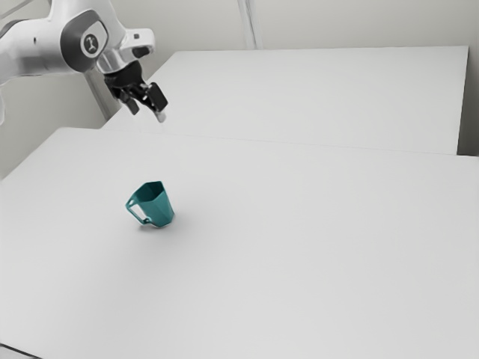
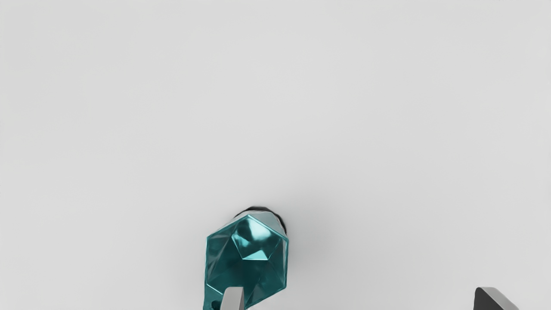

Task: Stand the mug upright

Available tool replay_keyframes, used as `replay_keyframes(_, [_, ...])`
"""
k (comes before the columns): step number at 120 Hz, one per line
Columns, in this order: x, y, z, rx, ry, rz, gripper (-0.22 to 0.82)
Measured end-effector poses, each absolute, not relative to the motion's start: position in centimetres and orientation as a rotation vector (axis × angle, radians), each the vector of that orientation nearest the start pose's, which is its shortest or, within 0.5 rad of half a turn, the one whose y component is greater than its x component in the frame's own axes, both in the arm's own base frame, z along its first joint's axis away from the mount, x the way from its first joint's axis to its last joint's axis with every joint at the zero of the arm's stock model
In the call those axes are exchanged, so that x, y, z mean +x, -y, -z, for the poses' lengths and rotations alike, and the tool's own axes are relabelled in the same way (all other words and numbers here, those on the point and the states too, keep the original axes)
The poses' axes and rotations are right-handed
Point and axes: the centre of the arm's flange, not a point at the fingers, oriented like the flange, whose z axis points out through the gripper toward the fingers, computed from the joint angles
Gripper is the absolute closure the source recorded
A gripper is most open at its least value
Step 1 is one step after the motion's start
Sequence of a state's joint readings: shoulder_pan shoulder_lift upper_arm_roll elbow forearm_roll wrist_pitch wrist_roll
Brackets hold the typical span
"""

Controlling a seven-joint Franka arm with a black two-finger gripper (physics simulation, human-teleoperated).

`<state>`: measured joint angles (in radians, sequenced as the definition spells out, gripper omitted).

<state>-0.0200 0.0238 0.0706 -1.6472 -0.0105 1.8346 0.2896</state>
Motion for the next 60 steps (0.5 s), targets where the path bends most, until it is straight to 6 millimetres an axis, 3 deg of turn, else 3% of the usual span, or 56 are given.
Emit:
replay_keyframes(12, [57.7,-2.4,-61.5,-3.098,-0.381,0.202,0.01])
replay_keyframes(60, [56.7,-2.8,-61.7,-3.125,-0.372,0.070,0.00])
